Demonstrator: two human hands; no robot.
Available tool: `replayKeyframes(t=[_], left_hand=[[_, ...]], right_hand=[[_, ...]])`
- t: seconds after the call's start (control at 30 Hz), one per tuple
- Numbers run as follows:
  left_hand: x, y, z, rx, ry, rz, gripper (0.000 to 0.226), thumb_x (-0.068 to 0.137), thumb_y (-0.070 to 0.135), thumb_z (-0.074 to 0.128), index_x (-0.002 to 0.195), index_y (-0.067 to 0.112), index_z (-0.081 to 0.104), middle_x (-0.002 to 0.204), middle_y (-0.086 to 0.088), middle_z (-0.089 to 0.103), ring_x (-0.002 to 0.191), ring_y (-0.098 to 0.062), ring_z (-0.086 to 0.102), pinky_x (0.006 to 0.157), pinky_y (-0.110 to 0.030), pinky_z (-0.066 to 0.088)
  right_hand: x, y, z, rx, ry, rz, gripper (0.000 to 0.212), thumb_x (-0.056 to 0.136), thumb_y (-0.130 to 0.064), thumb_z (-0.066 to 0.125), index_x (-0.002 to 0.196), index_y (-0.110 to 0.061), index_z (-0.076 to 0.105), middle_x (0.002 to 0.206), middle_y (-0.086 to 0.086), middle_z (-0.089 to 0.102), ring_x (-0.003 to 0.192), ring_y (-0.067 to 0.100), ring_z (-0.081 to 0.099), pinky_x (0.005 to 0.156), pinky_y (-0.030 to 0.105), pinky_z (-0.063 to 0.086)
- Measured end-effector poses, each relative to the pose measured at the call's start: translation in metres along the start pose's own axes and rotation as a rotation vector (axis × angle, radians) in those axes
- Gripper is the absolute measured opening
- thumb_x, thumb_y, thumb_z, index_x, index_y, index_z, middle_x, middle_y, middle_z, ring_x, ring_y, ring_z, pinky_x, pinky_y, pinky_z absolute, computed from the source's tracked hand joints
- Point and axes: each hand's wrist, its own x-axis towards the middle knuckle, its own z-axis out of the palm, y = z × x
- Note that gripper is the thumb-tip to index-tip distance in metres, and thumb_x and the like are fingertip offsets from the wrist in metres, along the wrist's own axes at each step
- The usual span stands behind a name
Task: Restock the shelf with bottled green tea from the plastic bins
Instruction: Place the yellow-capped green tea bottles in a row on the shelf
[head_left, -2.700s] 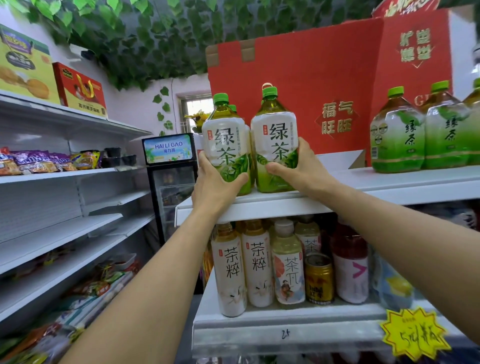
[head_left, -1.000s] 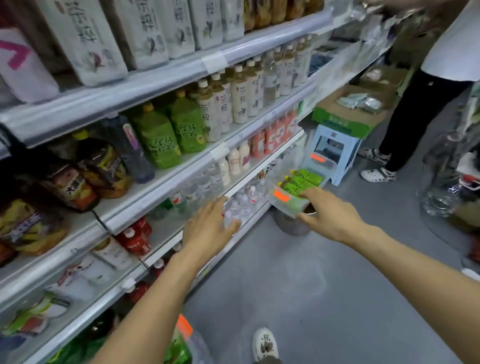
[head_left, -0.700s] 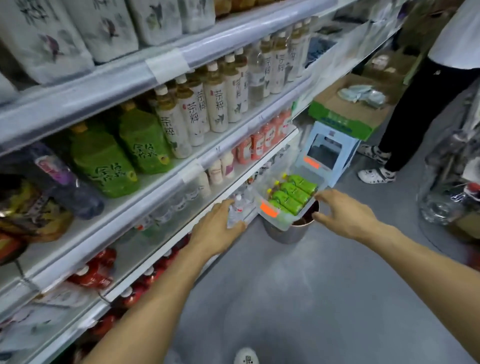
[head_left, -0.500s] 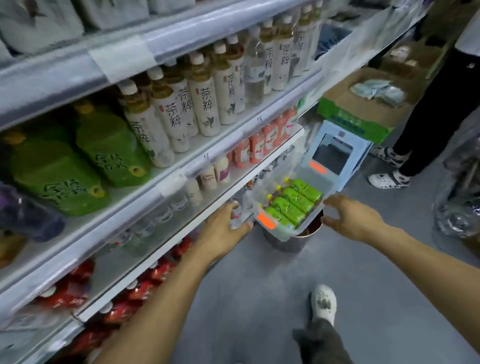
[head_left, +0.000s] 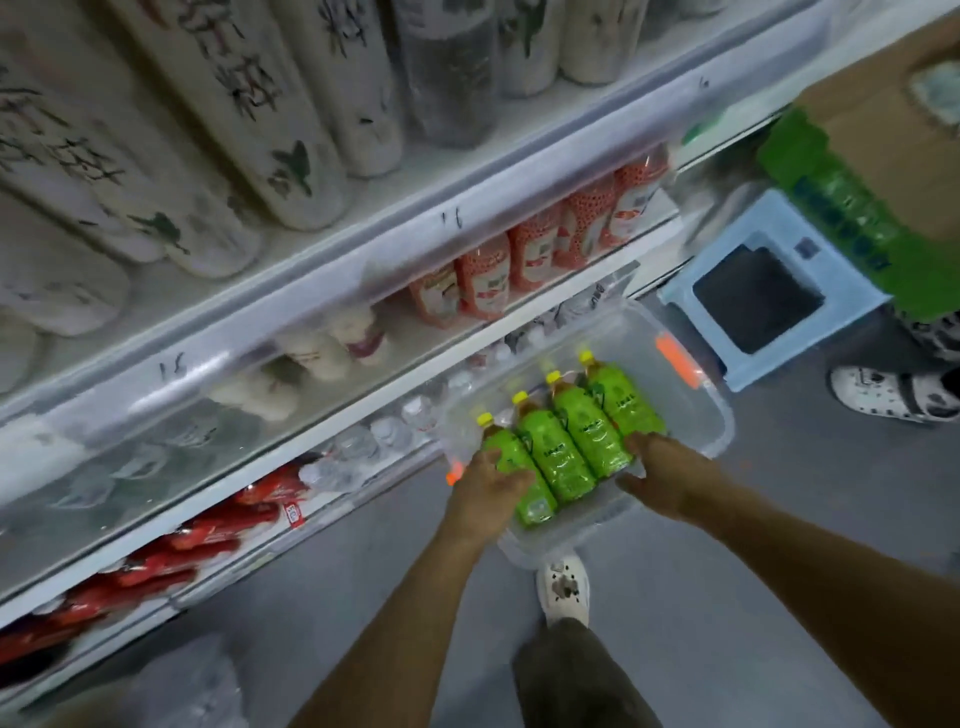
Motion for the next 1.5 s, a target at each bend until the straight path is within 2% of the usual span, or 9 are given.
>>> replayKeyframes(t=[0.07,0.13,0.3,0.4,0.57,0.73,1.0,1.2,1.5], left_hand=[[0.044,-0.015,0.029,-0.057,0.031,-0.113,0.074,0.074,0.045,0.075,0.136,0.015,0.047,0.1,-0.016,0.068,0.091,-0.033,0.067,0.08,-0.042,0.052],[0.086,-0.035,0.053,-0.055,0.077,-0.205,0.085,0.064,0.054,0.071,0.138,0.02,0.044,0.123,-0.024,0.065,0.109,-0.043,0.065,0.091,-0.054,0.053],[0.132,-0.046,0.083,0.02,0.184,-0.252,0.084,0.077,0.04,0.073,0.146,0.01,0.035,0.132,-0.021,0.057,0.118,-0.039,0.06,0.097,-0.04,0.05],[0.159,-0.059,0.097,0.046,0.234,-0.298,0.084,0.088,0.025,0.07,0.153,0.01,0.02,0.139,-0.026,0.048,0.124,-0.044,0.053,0.103,-0.044,0.045],[0.189,-0.069,0.117,0.065,0.3,-0.352,0.097,0.089,0.024,0.069,0.156,0.013,0.001,0.143,-0.025,0.038,0.126,-0.046,0.049,0.104,-0.046,0.04],[0.207,-0.073,0.122,0.071,0.289,-0.37,0.119,0.084,0.023,0.077,0.157,0.019,-0.017,0.149,-0.021,0.028,0.129,-0.048,0.046,0.105,-0.047,0.039],[0.218,-0.082,0.125,0.068,0.328,-0.34,0.118,0.083,0.024,0.078,0.158,0.022,-0.013,0.148,-0.021,0.029,0.126,-0.048,0.048,0.102,-0.05,0.04],[0.215,-0.078,0.121,0.042,0.33,-0.353,0.114,0.082,0.021,0.078,0.158,0.019,-0.007,0.147,-0.021,0.031,0.129,-0.049,0.045,0.105,-0.05,0.039],[0.19,-0.069,0.099,0.055,0.298,-0.325,0.108,0.077,0.024,0.082,0.153,0.02,0.006,0.139,-0.02,0.042,0.125,-0.045,0.048,0.103,-0.047,0.043]], right_hand=[[0.033,0.018,0.012,0.009,-0.048,0.004,0.047,0.091,-0.041,0.062,0.128,-0.015,0.051,0.128,0.01,0.059,0.12,0.028,0.056,0.093,0.034,0.047],[0.065,0.036,0.023,0.032,-0.077,0.013,0.048,0.09,-0.041,0.063,0.127,-0.013,0.051,0.126,0.012,0.058,0.118,0.029,0.056,0.092,0.035,0.047],[0.132,0.068,0.046,0.048,-0.01,0.099,0.061,0.09,-0.03,0.062,0.141,-0.009,0.037,0.135,0.017,0.046,0.126,0.038,0.044,0.099,0.041,0.042],[0.166,0.078,0.059,0.059,0.021,0.155,0.07,0.09,-0.025,0.062,0.146,-0.003,0.024,0.137,0.02,0.039,0.129,0.038,0.038,0.1,0.044,0.041],[0.208,0.088,0.077,0.088,0.104,0.194,0.081,0.093,-0.029,0.058,0.151,-0.004,0.007,0.137,0.022,0.038,0.128,0.04,0.04,0.095,0.047,0.043],[0.225,0.097,0.086,0.09,0.088,0.22,0.102,0.074,-0.03,0.077,0.148,-0.007,0.01,0.13,0.021,0.042,0.12,0.042,0.046,0.087,0.049,0.047],[0.24,0.103,0.089,0.008,0.111,0.197,0.11,0.073,-0.036,0.083,0.149,-0.007,0.009,0.127,0.023,0.043,0.114,0.043,0.051,0.084,0.05,0.047],[0.239,0.097,0.074,0.022,0.052,0.184,0.104,0.07,-0.032,0.083,0.144,-0.001,0.017,0.128,0.023,0.045,0.115,0.043,0.052,0.085,0.047,0.046],[0.206,0.093,0.028,-0.018,-0.045,0.166,0.09,0.074,-0.044,0.08,0.137,-0.003,0.032,0.125,0.016,0.056,0.114,0.035,0.056,0.089,0.041,0.045]])
